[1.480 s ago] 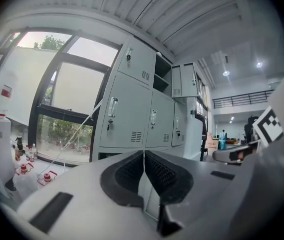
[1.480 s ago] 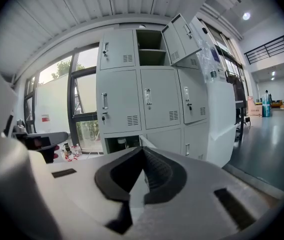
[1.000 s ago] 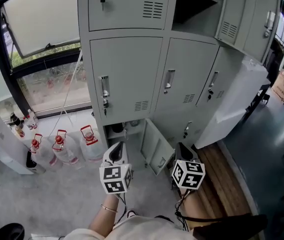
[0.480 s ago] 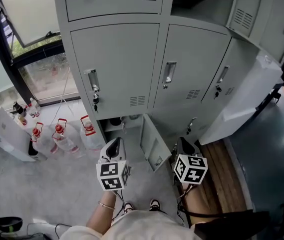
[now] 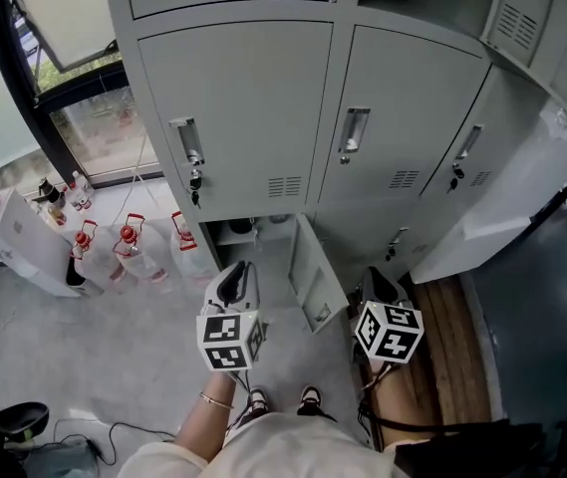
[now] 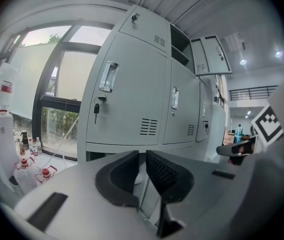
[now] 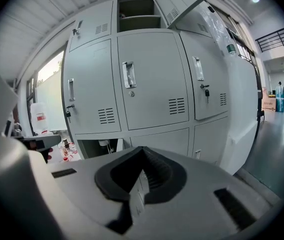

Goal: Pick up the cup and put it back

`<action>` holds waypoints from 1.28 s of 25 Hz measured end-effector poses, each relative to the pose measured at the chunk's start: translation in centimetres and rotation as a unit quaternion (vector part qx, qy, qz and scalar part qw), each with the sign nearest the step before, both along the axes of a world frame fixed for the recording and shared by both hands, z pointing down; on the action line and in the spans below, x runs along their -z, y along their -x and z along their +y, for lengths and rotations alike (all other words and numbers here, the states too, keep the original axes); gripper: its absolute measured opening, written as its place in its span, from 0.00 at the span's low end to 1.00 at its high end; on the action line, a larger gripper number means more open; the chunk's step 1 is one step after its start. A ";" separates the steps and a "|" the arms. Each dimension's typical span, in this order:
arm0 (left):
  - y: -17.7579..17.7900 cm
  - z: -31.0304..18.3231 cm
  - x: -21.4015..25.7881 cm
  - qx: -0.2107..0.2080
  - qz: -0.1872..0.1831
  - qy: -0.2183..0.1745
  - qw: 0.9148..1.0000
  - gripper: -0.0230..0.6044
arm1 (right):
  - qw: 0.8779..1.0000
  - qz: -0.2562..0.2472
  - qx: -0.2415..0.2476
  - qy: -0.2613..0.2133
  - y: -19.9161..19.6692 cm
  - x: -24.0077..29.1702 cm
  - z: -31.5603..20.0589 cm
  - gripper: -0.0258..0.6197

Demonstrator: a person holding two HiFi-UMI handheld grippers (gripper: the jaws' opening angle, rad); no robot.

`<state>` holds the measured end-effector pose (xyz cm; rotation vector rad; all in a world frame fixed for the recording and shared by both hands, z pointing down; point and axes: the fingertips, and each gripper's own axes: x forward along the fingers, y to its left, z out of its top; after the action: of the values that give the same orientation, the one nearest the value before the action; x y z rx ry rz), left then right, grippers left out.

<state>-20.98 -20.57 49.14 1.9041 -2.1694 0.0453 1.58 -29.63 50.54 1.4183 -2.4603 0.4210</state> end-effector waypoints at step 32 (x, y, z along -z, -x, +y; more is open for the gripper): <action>3.2 -5.6 -11.6 0.032 0.016 0.076 0.996 0.53 | 0.999 0.004 0.005 0.046 -1.2 -4.9 -1.4 0.03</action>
<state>-24.21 -26.18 60.69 1.7389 -2.1389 0.1608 2.80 -31.04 55.48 1.3662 -2.4074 0.5183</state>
